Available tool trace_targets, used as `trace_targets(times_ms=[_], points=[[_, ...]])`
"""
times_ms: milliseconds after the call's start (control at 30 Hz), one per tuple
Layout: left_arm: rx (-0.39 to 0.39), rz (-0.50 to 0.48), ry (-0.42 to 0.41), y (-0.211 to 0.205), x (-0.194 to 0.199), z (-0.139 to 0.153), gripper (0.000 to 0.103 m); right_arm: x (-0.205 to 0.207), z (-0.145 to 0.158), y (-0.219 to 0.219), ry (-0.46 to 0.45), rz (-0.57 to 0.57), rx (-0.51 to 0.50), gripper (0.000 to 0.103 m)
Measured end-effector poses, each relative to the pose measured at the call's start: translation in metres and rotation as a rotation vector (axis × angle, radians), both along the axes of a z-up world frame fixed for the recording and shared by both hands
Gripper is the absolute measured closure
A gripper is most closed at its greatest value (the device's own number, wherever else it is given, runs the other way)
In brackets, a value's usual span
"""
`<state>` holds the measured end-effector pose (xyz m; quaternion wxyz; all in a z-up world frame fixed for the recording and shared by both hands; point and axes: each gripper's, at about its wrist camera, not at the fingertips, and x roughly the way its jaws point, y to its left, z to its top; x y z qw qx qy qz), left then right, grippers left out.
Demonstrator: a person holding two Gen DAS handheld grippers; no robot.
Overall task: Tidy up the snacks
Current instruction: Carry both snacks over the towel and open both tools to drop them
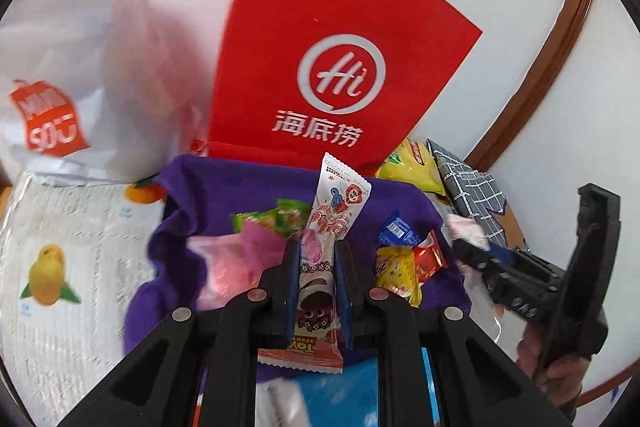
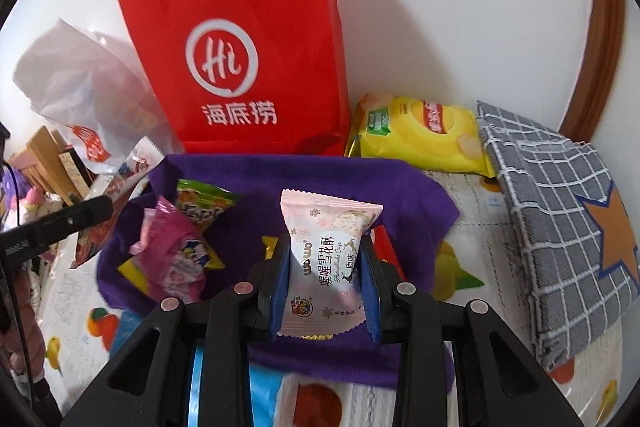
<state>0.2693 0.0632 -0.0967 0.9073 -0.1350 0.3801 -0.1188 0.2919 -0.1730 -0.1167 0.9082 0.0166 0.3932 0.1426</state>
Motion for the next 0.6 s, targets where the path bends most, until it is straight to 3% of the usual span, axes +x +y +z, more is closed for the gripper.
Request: trace_targets(times_ms=[233,433,500,600], points=[[-0.004,-0.026,0.040,-0.013,0.019,-0.016,0.086,0.026,-0.026,0.009,0.069,0.036,-0.022,0.069],[-0.002,-0.027,0.060,-0.014,0.023,-0.022,0.084,0.022,-0.023,0.002,0.070,0.009,-0.026,0.059],[-0.002,-0.028,0.059,-0.014,0.024,-0.021,0.077,0.013,-0.016,-0.005,0.051,-0.008,-0.028,0.053],[-0.002,-0.023,0.051,-0.015,0.021,-0.015,0.057,0.000,-0.005,-0.016,0.017,-0.033,-0.031,0.040]])
